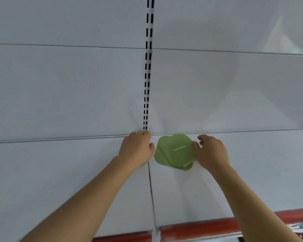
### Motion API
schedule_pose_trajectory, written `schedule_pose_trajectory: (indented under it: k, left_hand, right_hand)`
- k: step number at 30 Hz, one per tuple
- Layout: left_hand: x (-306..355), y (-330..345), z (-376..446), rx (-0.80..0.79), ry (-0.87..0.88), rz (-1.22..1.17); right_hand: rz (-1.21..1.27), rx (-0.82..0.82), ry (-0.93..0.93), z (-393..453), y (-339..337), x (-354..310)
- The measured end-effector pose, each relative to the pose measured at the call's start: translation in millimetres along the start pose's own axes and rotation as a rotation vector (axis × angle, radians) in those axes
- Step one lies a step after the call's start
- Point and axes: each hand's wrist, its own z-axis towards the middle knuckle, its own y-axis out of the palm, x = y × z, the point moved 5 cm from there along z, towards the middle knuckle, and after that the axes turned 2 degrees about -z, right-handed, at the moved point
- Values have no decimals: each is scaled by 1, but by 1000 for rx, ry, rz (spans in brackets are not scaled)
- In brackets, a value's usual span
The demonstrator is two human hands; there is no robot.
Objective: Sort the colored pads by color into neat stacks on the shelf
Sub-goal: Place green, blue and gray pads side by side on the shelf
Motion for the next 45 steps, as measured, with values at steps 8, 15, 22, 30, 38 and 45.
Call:
schedule_pose_trajectory:
  k: [8,15,22,30,38,45]
  left_hand:
    - [-33,-11,-38,131,29,192]
    - [-104,-47,-117,162,-90,239]
    - [-212,-100,-238,192,-197,260]
    - [-341,-141,-363,206,-349,298]
    - [-458,-172,-395,286,-474,291]
    - [-545,-196,-371,269,-555,266]
  right_hand:
    - [-91,137,-359,-34,-2,-63]
    - [-222,36,-584,-114,37,-158]
    - [-209,-41,-694,-224,72,-269]
    - [-187,-100,-825,-337,123,-392]
    - [-164,-118,-950,-359,170,-512]
    - [-72,-118,-987,-334,209,-605]
